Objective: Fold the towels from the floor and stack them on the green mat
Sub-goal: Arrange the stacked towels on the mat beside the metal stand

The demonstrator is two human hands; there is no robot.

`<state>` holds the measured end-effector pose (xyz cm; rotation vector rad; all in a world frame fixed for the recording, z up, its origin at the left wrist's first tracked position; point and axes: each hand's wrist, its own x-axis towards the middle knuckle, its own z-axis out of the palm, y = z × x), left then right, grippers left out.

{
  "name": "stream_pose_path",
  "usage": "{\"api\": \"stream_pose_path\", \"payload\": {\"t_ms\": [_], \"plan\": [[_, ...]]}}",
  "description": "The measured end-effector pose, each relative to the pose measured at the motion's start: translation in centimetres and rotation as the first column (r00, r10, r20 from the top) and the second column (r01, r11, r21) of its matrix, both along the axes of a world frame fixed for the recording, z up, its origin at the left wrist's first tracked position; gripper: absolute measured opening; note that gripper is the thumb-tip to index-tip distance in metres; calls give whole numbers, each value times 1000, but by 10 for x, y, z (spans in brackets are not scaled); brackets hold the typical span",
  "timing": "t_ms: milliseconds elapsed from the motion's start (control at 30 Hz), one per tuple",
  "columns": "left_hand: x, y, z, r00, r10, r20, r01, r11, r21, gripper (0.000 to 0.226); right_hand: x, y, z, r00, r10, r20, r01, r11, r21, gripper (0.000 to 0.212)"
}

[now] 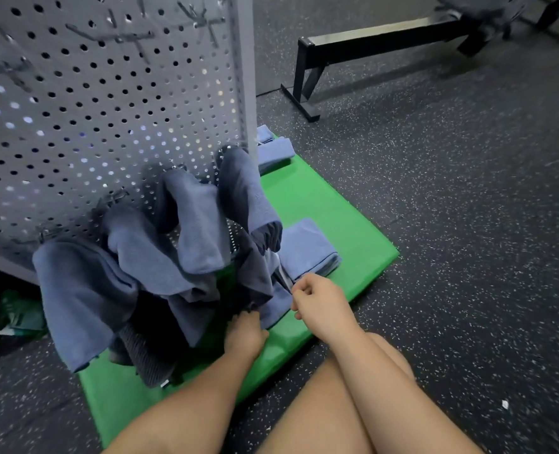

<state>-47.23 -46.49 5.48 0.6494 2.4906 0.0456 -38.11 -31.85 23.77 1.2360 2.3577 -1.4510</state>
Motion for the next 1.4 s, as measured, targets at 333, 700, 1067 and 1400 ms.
{"api": "stream_pose_path", "payload": {"t_ms": [333, 700, 1067, 1400], "plan": [[-25, -3, 54, 909, 294, 297, -401, 812, 424, 31, -5, 3, -3, 995, -95, -13, 94, 995, -19, 15], [16, -85, 219, 929, 104, 355, -335, 644, 688, 16, 4, -10, 31, 959, -161, -232, 101, 963, -251, 27], [27, -113, 318, 925, -70, 373, -265, 585, 767, 18, 39, -27, 119, 856, 43, -515, -225, 928, -297, 16], [-3, -81, 385, 963, -186, 192, -61, 547, 835, 35, 3, -6, 235, 738, 299, -606, -411, 910, -52, 12]]}}
